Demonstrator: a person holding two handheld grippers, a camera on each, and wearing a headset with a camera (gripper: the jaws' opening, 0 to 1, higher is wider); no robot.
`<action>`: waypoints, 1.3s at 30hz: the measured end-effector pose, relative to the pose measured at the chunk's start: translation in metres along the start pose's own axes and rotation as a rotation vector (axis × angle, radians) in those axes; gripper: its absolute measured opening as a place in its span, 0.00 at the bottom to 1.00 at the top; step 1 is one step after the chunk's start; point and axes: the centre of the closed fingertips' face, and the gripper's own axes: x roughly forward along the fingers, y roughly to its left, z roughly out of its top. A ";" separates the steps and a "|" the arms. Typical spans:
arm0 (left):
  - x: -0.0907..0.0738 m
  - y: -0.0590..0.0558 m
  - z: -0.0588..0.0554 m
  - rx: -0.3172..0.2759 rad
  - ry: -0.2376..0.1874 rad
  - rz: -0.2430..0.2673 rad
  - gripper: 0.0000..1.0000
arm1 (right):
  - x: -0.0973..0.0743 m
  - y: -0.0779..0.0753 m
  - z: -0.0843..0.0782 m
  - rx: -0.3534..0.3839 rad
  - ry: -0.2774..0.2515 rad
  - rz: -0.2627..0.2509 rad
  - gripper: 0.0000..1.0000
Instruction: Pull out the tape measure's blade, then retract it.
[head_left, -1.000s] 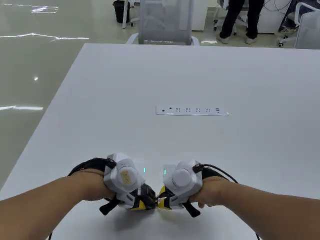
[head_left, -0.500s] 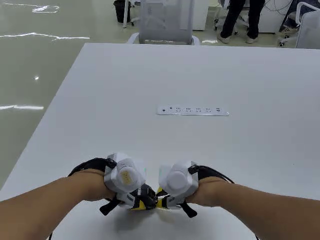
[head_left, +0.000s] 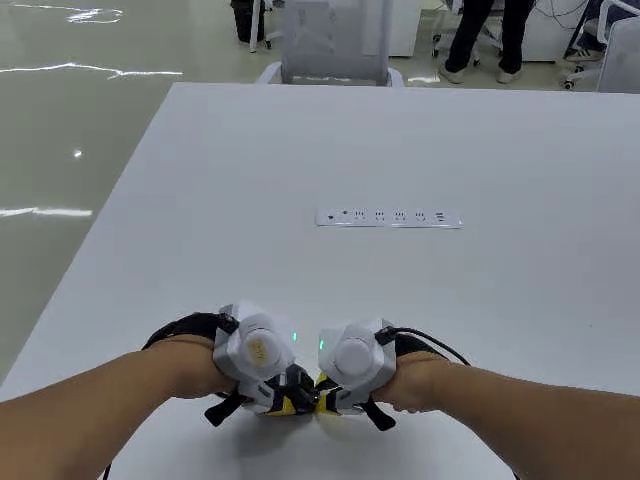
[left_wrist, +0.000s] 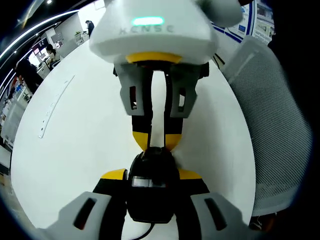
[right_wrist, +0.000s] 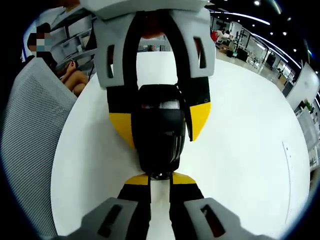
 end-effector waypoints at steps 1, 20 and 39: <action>0.000 0.000 0.000 0.001 0.002 0.001 0.32 | 0.000 -0.001 -0.001 0.022 -0.002 -0.001 0.11; -0.003 0.000 -0.001 0.020 -0.005 0.012 0.31 | -0.010 0.000 -0.014 0.065 0.035 -0.006 0.10; -0.003 0.001 0.000 0.003 -0.042 0.023 0.32 | -0.016 0.000 -0.024 0.059 0.066 0.013 0.11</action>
